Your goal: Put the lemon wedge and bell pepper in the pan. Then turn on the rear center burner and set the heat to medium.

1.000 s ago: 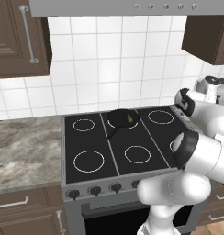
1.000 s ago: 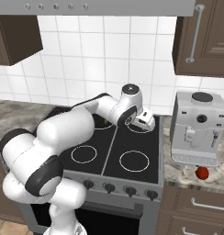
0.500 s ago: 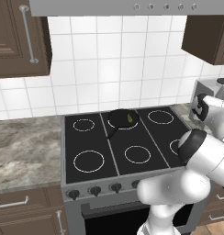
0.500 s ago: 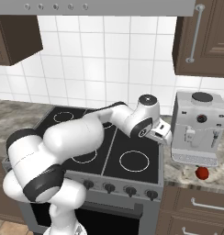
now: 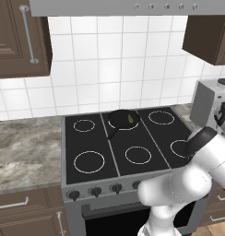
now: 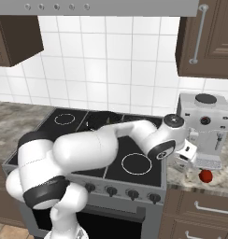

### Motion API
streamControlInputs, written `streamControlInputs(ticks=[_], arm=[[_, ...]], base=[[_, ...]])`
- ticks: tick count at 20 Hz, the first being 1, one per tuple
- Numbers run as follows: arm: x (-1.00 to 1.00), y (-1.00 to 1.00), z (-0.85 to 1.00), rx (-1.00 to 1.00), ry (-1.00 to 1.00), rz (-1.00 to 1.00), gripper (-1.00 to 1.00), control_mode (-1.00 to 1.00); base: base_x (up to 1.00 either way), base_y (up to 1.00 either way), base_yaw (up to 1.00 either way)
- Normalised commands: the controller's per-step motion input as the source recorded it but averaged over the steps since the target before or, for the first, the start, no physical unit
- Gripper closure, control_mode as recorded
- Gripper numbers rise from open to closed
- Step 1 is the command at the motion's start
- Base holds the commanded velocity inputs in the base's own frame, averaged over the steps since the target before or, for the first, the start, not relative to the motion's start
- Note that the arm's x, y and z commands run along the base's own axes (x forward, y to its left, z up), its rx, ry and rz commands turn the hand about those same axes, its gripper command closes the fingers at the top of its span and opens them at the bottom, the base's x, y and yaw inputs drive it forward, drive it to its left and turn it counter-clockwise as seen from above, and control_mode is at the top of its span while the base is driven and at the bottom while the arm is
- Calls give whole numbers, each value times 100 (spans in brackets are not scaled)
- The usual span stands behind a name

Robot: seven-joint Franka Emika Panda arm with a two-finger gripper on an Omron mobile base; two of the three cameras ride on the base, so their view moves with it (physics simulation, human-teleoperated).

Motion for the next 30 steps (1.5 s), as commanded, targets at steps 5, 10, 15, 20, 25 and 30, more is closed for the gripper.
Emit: streamControlInputs(ticks=[5, 10, 15, 20, 25, 30], arm=[[-43, -45, -3, 0, 0, 0, -100, -100], [-25, -28, -1, 0, 2, 4, -100, -100], [-8, -14, 0, 0, 4, 9, -100, -100], [-1, -9, -3, -2, 3, 13, -100, -100], [0, -5, -12, -3, 0, 13, -100, -100], [0, -1, -21, -3, 0, 6, -100, -100]], base=[[0, 0, 0], [0, 0, 0], [0, 0, 0], [0, 0, 0], [0, 0, 0], [0, 0, 0]])
